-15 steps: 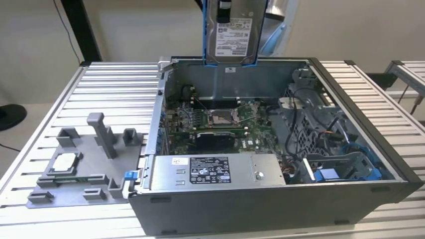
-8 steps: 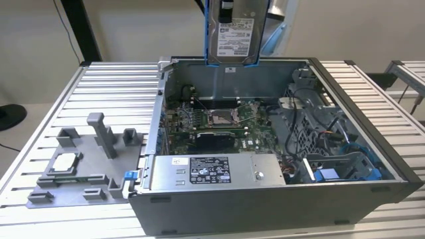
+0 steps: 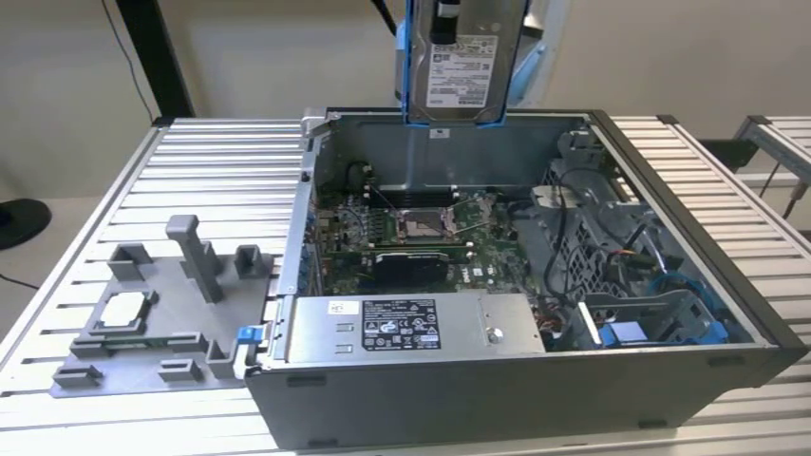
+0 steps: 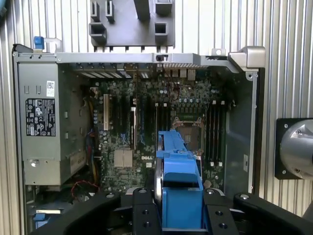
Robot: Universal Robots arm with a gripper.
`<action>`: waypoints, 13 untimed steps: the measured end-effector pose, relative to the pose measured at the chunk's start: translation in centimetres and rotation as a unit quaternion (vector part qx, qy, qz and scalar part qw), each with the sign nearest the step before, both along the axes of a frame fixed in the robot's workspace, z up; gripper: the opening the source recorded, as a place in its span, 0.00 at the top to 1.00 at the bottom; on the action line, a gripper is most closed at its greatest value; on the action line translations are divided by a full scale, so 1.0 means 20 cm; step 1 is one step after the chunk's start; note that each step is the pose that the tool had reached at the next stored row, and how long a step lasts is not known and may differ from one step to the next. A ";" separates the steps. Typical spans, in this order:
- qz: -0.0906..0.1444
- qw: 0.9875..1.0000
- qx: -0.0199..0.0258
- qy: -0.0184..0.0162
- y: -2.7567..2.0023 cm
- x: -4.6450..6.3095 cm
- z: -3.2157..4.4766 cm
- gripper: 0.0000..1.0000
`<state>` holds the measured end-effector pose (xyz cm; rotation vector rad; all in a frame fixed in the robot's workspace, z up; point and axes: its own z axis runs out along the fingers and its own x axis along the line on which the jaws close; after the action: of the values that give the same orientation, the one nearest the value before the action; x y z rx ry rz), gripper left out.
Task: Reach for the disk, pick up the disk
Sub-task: 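Pick up the disk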
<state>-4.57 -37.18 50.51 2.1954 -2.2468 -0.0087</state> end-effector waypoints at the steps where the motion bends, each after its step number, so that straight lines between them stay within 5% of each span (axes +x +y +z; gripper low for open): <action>1: 0.000 1.000 0.000 0.000 0.000 0.02 0.000 1.00; 13: 0.000 1.000 0.000 0.000 0.000 0.22 0.000 1.00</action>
<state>-0.12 -37.19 50.51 2.1953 -2.2468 -0.0086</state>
